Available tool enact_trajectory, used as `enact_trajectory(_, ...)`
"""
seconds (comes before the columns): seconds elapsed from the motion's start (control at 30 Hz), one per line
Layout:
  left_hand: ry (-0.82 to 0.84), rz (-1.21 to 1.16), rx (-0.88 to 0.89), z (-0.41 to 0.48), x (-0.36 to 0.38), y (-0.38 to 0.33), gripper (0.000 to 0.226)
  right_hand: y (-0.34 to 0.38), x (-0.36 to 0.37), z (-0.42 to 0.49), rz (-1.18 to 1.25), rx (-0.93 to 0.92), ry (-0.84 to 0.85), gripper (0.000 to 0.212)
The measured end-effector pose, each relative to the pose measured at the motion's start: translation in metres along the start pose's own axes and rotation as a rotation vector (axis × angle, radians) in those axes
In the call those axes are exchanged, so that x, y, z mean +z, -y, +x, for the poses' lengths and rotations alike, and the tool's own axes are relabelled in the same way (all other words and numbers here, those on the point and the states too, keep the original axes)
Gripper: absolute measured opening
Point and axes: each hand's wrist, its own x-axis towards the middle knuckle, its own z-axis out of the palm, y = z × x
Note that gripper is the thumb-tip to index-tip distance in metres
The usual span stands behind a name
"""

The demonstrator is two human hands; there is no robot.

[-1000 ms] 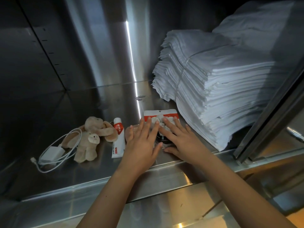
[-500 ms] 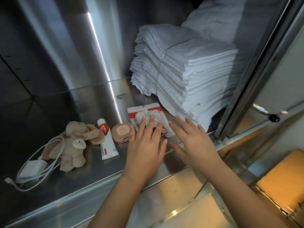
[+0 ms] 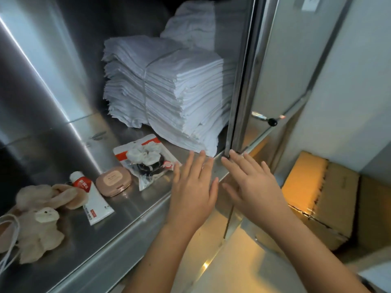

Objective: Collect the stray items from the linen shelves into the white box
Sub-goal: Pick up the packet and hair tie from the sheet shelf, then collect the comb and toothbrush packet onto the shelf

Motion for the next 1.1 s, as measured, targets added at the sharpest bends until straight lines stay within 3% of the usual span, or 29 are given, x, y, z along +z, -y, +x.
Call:
enact_trajectory(0.37,0.034,-0.084,0.168,-0.025,0.003,-0.088,0.041,-0.046,-0.039,-0.095,-0.063,0.207,-0.162,0.054)
enact_trajectory(1.1,0.153,-0.446,0.705,-0.155,-0.01,-0.379,0.043,-0.11,-0.149,-0.42,-0.283,0.775,-0.295,0.056)
